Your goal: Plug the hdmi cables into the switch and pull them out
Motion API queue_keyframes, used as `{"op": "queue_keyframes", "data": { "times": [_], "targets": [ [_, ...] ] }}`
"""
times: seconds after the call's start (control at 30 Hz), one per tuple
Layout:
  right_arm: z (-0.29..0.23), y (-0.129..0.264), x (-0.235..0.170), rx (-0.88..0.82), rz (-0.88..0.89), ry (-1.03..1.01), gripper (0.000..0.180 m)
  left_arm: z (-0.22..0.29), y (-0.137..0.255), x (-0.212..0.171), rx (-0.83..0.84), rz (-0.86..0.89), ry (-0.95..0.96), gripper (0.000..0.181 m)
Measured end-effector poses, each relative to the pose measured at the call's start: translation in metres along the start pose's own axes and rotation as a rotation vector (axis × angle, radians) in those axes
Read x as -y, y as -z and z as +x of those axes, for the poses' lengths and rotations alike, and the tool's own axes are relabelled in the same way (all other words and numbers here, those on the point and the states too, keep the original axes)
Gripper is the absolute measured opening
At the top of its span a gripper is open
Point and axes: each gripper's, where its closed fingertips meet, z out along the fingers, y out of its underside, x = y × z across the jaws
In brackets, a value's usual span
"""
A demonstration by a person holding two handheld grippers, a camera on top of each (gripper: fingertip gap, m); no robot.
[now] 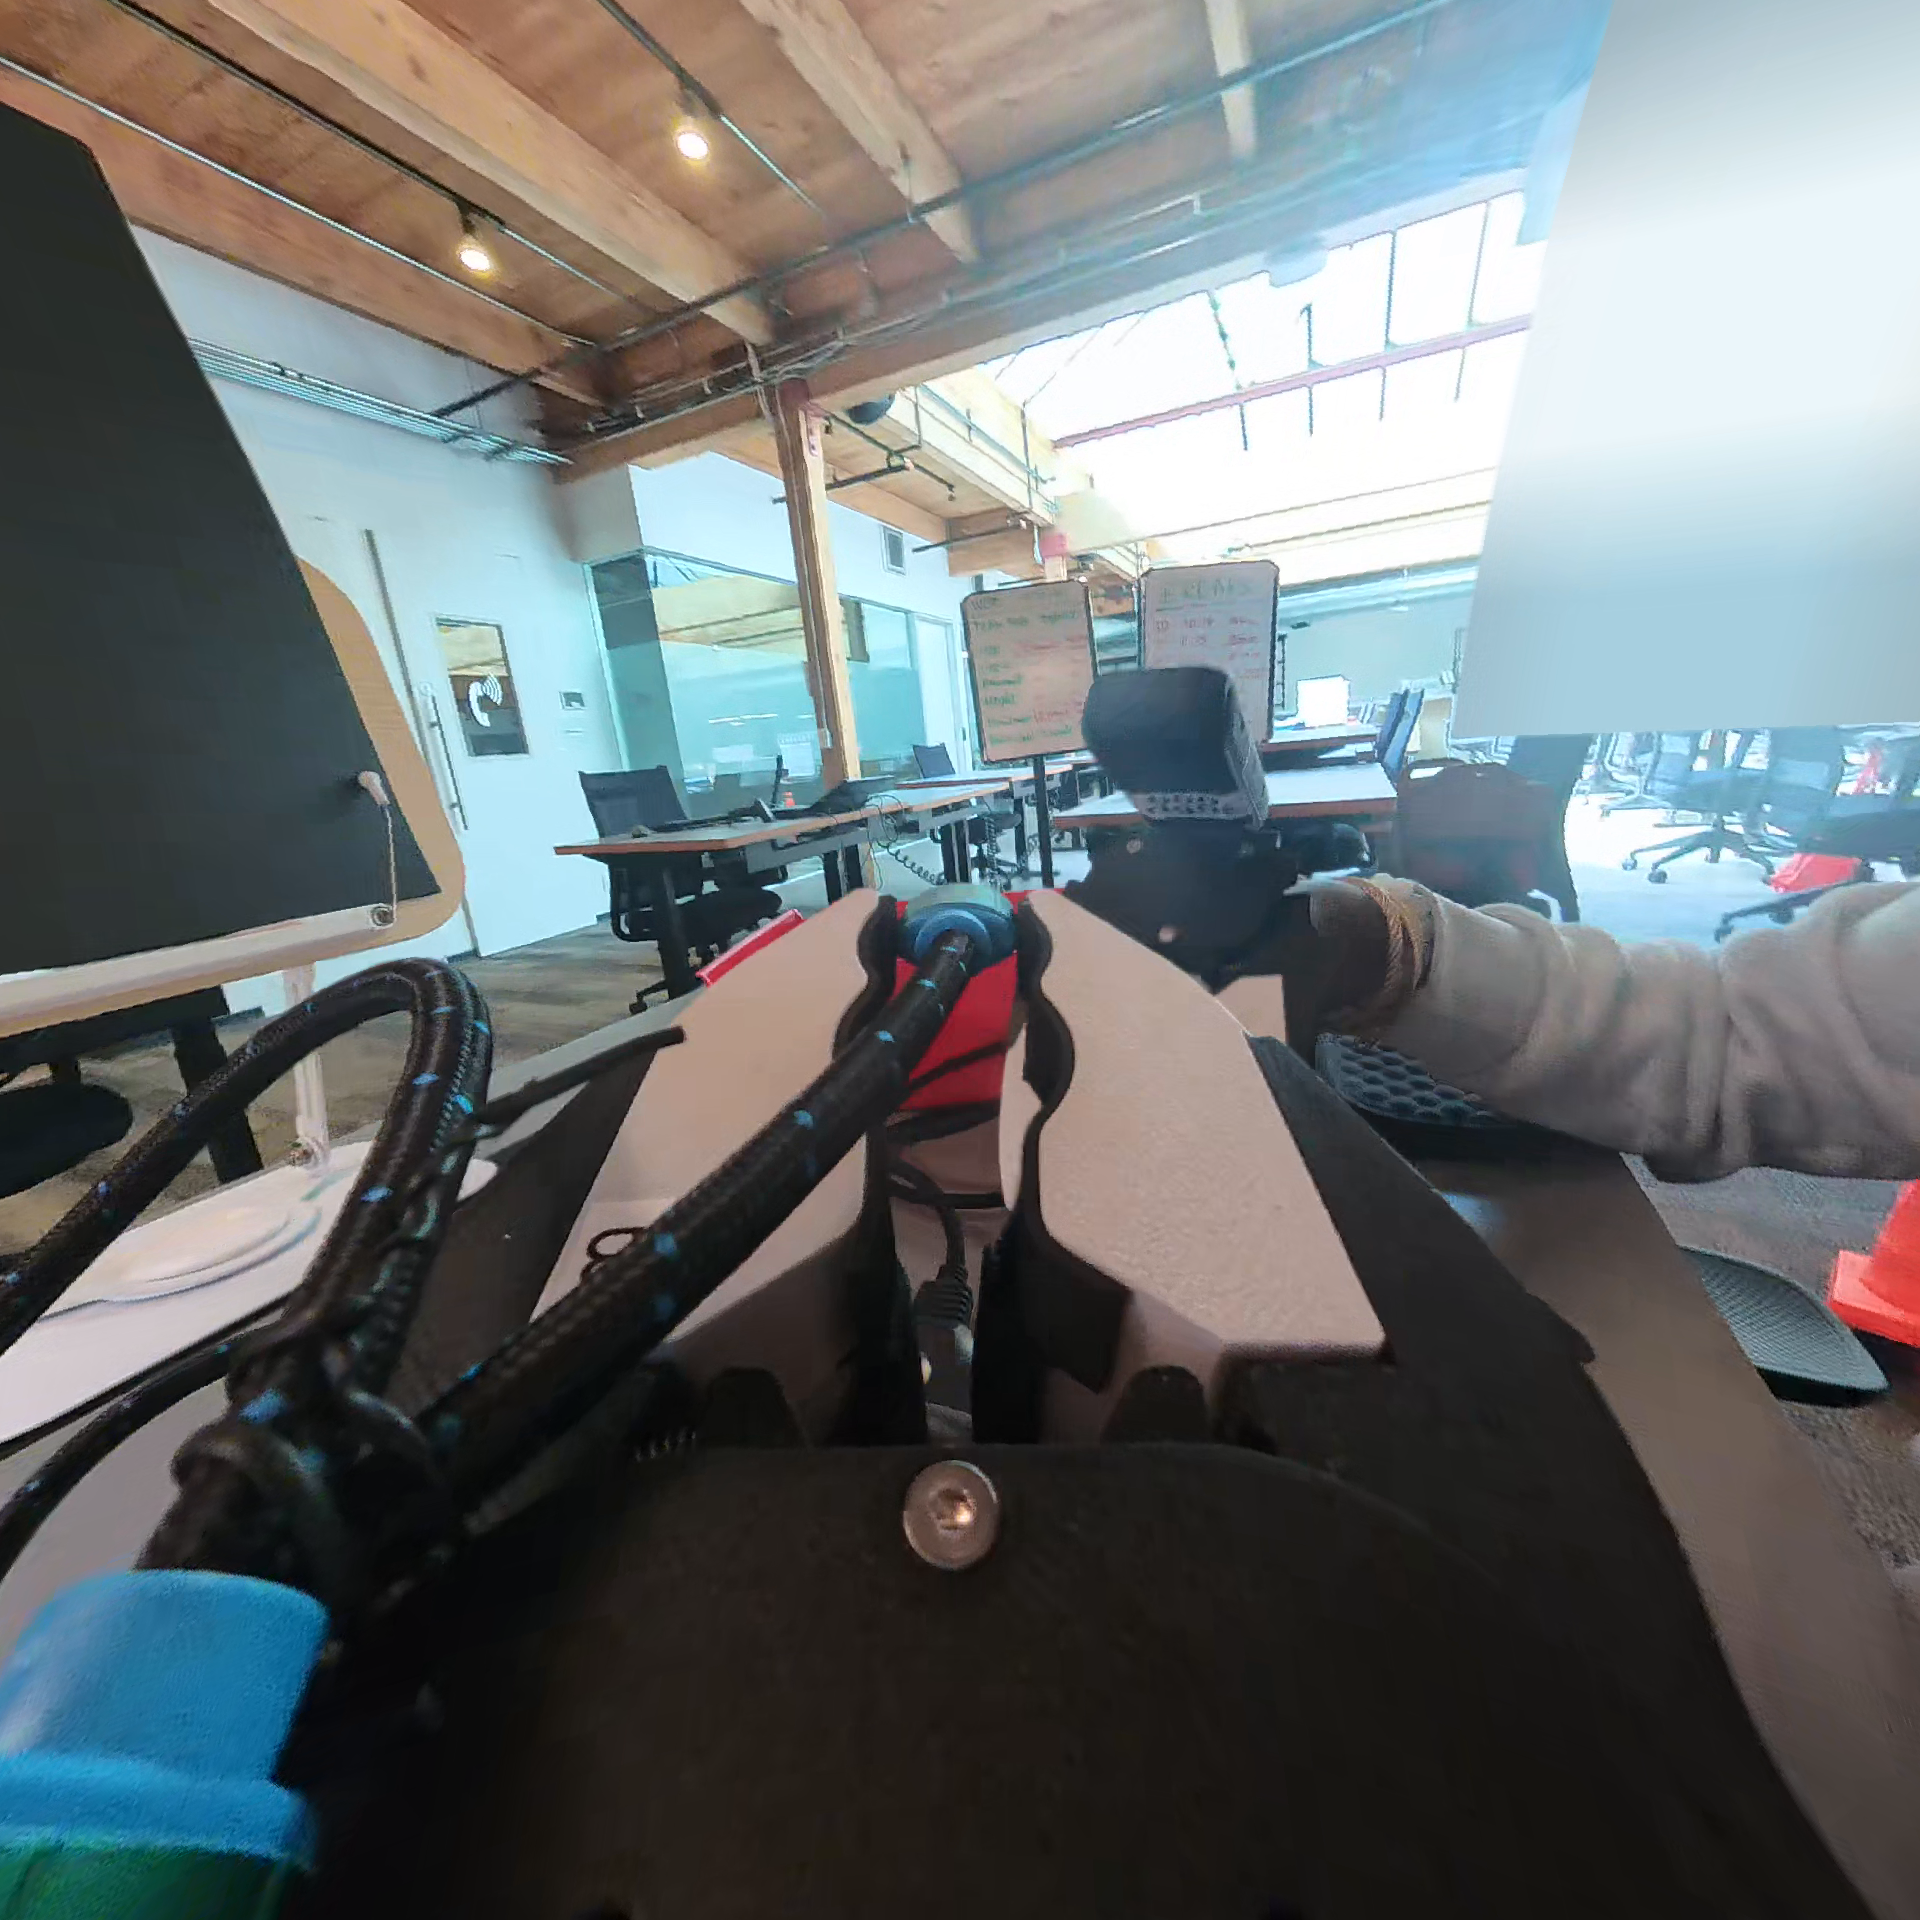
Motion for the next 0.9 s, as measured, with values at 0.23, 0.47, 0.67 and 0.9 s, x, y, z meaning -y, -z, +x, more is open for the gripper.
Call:
{"op": "queue_keyframes", "data": {
  "times": [0.23, 0.47, 0.67, 0.9],
  "targets": [
    [0.034, -0.026, -0.017, -0.003, -0.246, 0.086, 0.063, 0.001, -0.001, -0.002, -0.009, -0.008, 0.005, 0.021],
    [0.056, -0.054, -0.034, 0.073, -0.475, 0.129, 0.06, 0.003, -0.002, -0.006, -0.024, -0.031, 0.01, 0.021],
    [0.054, -0.065, -0.031, 0.125, -0.403, 0.079, 0.041, 0.003, -0.002, -0.01, -0.029, -0.056, 0.014, 0.021],
    [0.037, -0.044, -0.016, 0.041, 0.029, 0.084, 0.039, 0.01, -0.002, -0.019, -0.095, -0.108, 0.057, 0.021]
  ]
}}
